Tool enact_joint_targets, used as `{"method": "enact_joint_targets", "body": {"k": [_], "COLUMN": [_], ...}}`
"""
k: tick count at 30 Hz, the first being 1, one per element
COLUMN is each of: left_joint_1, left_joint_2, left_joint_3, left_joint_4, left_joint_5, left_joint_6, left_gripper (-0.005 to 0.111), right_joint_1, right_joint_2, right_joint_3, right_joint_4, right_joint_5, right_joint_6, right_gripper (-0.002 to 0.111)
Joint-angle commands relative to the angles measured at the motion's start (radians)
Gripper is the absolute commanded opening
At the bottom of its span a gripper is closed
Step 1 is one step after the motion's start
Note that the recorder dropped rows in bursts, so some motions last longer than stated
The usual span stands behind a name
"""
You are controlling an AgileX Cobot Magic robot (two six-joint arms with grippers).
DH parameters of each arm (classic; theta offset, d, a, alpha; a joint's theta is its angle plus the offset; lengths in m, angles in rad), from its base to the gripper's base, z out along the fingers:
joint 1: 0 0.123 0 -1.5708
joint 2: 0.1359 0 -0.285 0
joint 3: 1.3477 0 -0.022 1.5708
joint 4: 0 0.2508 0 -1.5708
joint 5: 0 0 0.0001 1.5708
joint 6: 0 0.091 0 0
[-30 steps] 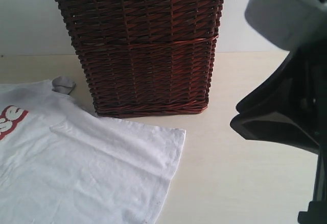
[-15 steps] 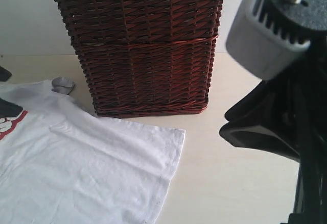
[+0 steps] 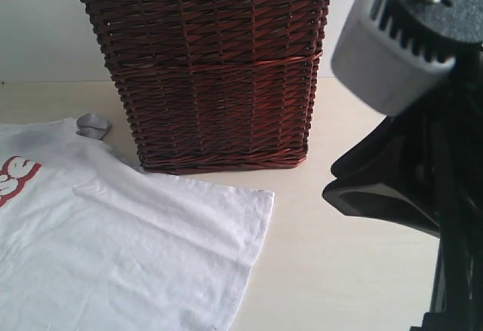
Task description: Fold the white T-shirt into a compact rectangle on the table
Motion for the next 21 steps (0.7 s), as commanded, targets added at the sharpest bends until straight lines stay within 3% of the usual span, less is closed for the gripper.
{"method": "enact_joint_targets", "body": {"k": [1, 6, 21], "left_joint_1": [0.001, 0.001, 0.001], "left_joint_2": [-0.102, -0.2, -0.253], "left_joint_3": [0.019, 0.019, 0.019], "left_joint_4": [-0.059, -0.126, -0.115], "left_joint_5": [0.019, 0.019, 0.019], "left_joint_6": [-0.071, -0.263, -0.263], "left_gripper": [0.105, 0.105, 0.105], "right_joint_1": [-0.003, -0.003, -0.003], "right_joint_2": [0.0, 0.0, 0.002], "right_joint_3": [0.004, 0.004, 0.004], "right_joint_4": [-0.003, -0.003, -0.003], "right_joint_5": [-0.01, -0.018, -0.019], "right_joint_6": [0.005, 0.005, 0.005], "right_gripper": [0.017, 0.017, 0.017]}}
